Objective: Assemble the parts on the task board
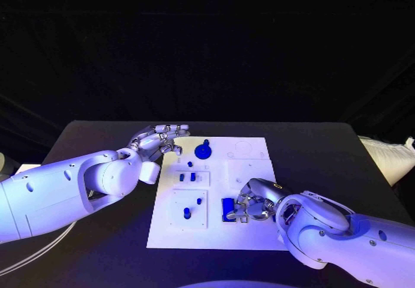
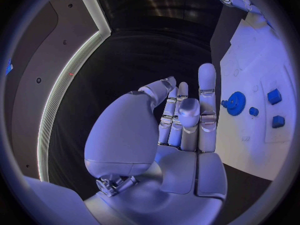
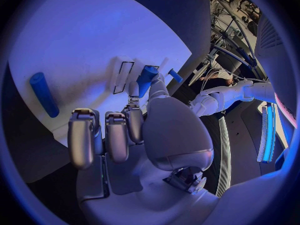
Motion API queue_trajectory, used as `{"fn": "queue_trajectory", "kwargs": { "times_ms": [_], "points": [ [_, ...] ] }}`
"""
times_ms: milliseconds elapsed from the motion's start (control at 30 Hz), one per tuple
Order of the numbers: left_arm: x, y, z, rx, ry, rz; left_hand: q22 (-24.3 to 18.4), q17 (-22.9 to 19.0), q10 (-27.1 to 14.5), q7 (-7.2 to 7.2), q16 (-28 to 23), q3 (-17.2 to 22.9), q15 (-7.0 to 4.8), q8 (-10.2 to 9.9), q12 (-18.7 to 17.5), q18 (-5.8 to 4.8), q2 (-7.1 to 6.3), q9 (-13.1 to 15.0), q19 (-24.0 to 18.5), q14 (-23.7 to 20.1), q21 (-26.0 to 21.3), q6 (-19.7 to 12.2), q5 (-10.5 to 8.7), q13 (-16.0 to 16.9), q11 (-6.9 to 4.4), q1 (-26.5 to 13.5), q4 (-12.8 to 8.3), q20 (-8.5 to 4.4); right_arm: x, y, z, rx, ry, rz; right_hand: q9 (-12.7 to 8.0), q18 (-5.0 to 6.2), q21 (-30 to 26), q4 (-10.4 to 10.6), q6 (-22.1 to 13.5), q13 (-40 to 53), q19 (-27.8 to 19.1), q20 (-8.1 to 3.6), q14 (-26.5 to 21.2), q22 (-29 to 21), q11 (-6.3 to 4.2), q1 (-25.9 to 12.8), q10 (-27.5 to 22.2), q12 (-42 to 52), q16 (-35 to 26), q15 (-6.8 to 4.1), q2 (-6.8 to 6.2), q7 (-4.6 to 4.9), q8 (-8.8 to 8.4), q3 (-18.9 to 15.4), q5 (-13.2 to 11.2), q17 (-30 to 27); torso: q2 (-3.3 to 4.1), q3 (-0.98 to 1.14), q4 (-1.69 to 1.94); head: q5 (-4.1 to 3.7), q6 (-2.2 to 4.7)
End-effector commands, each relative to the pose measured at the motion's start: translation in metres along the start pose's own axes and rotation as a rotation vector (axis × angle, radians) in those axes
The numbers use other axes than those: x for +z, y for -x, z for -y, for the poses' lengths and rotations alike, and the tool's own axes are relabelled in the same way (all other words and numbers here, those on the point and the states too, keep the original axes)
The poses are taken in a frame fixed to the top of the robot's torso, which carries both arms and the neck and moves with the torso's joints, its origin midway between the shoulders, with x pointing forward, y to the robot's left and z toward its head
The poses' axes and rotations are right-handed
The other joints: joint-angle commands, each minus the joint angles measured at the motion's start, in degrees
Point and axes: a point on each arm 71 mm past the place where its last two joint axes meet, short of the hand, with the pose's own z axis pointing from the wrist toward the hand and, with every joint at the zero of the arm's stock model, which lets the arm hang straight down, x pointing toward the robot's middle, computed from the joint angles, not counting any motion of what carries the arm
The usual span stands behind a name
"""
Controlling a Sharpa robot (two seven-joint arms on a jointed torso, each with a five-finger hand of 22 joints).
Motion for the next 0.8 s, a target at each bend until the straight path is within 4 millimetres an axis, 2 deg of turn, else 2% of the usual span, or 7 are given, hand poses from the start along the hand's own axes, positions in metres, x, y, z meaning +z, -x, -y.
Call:
{"fn": "queue_trajectory", "kwargs": {
  "times_ms": [33, 167, 300, 467, 600, 700, 800],
  "points": [
    [0.0, -0.002, 0.0, -0.01, -0.004, -0.021, -0.1, -0.1, -0.3, 0.0, -0.2, -0.1, -0.06, -0.2, 0.3, 0.99, 0.49, 0.0, -0.4, -0.5, -0.2, -0.2, 0.16, -0.1, 0.12, -0.1, -0.1, -0.01, -0.001, -0.002, 0.003, -0.061, 0.001, -0.007, 0.2, -0.6, 0.3, -0.7, 0.1, -3.0, 2.4, -0.41, 5.4, 5.7, -0.77, 1.8, 1.6, -0.2, 0.3, -0.33, 1.07, -0.37, 0.13, 0.2, -0.1, 11.4, -0.05, 0.06, -0.06, 0.03, 0.02],
    [0.0, -0.002, 0.001, -0.01, -0.004, -0.02, -0.1, -0.1, -0.3, 0.0, -0.2, -0.1, -0.06, -0.2, 0.3, 0.99, 0.49, 0.0, -0.4, -0.5, -0.2, -0.2, 0.16, -0.1, 0.12, -0.1, -0.1, -0.01, -0.003, 0.001, 0.005, -0.053, 0.001, 0.017, 0.2, -0.6, 0.3, -0.8, 0.1, -3.0, 2.4, -0.42, 5.4, 5.7, -0.77, 1.9, 1.6, -0.2, 0.3, -0.33, 1.07, -0.36, 0.15, 0.3, 0.0, 11.3, 0.0, 0.11, -0.08, 0.07, 0.06],
    [0.0, -0.002, 0.001, -0.01, -0.004, -0.02, -0.1, -0.1, -0.3, 0.0, -0.2, -0.1, -0.06, -0.2, 0.3, 0.99, 0.49, 0.0, -0.4, -0.5, -0.2, -0.2, 0.16, -0.1, 0.12, -0.1, -0.1, -0.01, -0.007, 0.004, 0.005, -0.008, 0.014, 0.055, 0.4, -0.58, 0.2, 0.4, -0.3, -2.9, 2.4, -0.35, 5.3, 5.6, -0.53, -0.4, 1.7, -0.1, 0.3, -0.16, 1.0, -0.08, 0.03, -0.2, 0.4, 11.2, 0.02, 0.16, -0.06, 0.03, 0.16],
    [0.0, -0.001, 0.001, -0.009, -0.004, -0.017, -0.1, -0.2, -0.4, 0.01, -0.2, -0.2, -0.04, -0.2, 0.4, 1.0, 0.56, 0.0, -0.5, -0.6, -0.3, -0.2, 0.17, -0.1, 0.14, -0.1, -0.1, 0.01, -0.016, 0.014, 0.018, 0.138, 0.028, 0.036, 0.5, -0.46, -0.2, 1.5, -1.7, -3.6, 2.1, -0.06, 5.3, 5.1, -0.08, -1.9, 1.1, -1.4, 0.1, 0.18, 1.15, 0.44, -0.8, -0.3, 1.2, 11.0, -0.14, 0.0, 0.03, -0.22, 0.27],
    [-0.001, -0.001, 0.001, -0.008, -0.003, -0.015, -0.1, -0.2, -0.4, 0.01, -0.2, -0.2, -0.04, -0.2, 0.4, 1.0, 0.56, 0.0, -0.5, -0.6, -0.3, -0.2, 0.17, -0.1, 0.14, -0.1, -0.1, 0.01, -0.025, 0.024, 0.033, 0.192, -0.001, 0.019, 0.2, -0.46, -0.2, 1.7, -3.4, -4.4, 2.1, 0.38, 5.3, 5.1, 0.58, -1.9, 0.3, -3.0, 0.2, 0.75, 1.04, 1.19, -2.18, -0.8, 4.9, 11.2, -0.04, 0.0, -0.2, -0.3, 0.56],
    [0.0, -0.001, 0.001, -0.008, -0.003, -0.016, -0.1, -0.2, -0.4, 0.01, -0.2, -0.2, -0.04, -0.2, 0.4, 1.0, 0.56, 0.0, -0.5, -0.6, -0.3, -0.2, 0.17, -0.1, 0.14, -0.1, -0.1, 0.01, -0.033, 0.032, 0.046, 0.157, -0.034, 0.02, -0.1, -0.45, -0.2, 1.3, -4.1, -5.3, 2.1, 0.62, 5.3, 5.1, 0.86, -1.1, -0.3, -4.7, 0.3, 0.97, 1.75, 1.54, -3.06, -0.6, 5.8, 11.3, -0.1, -0.01, -0.34, -0.68, 0.62],
    [0.0, -0.002, 0.0, -0.009, -0.002, -0.018, -0.1, -0.2, -0.4, 0.01, -0.2, -0.2, -0.04, -0.2, 0.4, 1.0, 0.56, 0.0, -0.5, -0.6, -0.3, -0.2, 0.17, -0.1, 0.14, -0.1, -0.1, 0.01, -0.038, 0.037, 0.059, 0.081, -0.059, 0.031, -0.8, -0.45, -0.2, -0.2, -4.8, -6.0, 2.1, 0.79, 5.3, 5.1, 1.03, 2.0, -0.7, -5.9, 0.2, 1.12, 3.47, 1.81, -4.27, 1.1, 7.1, 11.2, -0.1, -0.05, -0.47, -1.09, 0.69]
  ]
}}
